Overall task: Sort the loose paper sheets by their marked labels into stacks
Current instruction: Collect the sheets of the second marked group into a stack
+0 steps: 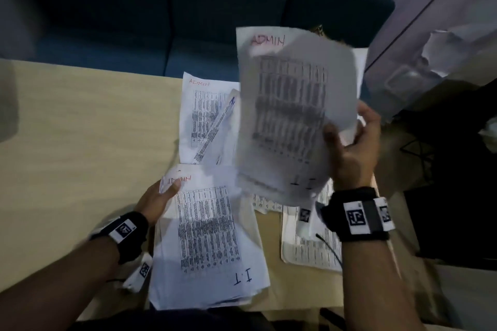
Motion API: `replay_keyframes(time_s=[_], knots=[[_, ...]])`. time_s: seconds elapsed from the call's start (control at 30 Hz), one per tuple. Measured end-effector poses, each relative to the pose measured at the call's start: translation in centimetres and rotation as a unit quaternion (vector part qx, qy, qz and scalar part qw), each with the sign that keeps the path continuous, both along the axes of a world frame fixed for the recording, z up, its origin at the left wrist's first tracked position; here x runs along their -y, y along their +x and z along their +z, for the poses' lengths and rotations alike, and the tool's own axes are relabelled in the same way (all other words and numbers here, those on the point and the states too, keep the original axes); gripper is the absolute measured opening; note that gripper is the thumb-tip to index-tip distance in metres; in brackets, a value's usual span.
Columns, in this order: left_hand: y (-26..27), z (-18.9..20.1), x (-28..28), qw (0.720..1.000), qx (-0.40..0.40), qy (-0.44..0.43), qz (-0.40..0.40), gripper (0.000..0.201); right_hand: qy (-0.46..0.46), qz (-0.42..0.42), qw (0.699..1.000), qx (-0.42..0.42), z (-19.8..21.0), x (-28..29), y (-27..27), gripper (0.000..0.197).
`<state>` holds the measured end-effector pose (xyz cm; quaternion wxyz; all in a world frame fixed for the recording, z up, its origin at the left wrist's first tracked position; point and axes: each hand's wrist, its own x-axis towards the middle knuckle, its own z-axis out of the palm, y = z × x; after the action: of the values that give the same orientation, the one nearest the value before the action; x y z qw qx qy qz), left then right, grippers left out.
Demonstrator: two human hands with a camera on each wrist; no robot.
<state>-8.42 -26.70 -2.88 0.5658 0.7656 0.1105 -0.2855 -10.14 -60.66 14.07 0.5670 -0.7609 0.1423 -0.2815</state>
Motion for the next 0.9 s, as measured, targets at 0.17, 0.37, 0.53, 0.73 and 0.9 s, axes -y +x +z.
replay_keyframes(time_s=[0.17,0.37,0.53,0.73,0.9], knots=[[0.5,0.6,1.2,0.988,-0.001,0.155,0.021,0.053,0.106,0.077,0.963,-0.237,-6.5,-5.2,-0.3,0.068],[0.1,1.1,1.0,0.99,-0.028,0.003,0.14,0.069,-0.031,0.161,0.874,-0.457,-13.4,-8.8,-3.0,0.063],[-0.3,2.2,1.5,0.995,0.044,0.071,0.048,0.057,-0.242,0.225,0.782,-0.528,-14.3,-8.8,-3.1,0.054],[-0.2,2.6,2.3,0.998,0.059,-0.004,-0.016,0.066,-0.145,0.157,0.882,-0.419,-13.5,-6.7,0.2,0.069],[0.6,2.3,2.9,0.992,0.062,-0.071,-0.08,0.081,-0.208,0.22,0.848,-0.436,-14.7,-7.4,1.3,0.056]])
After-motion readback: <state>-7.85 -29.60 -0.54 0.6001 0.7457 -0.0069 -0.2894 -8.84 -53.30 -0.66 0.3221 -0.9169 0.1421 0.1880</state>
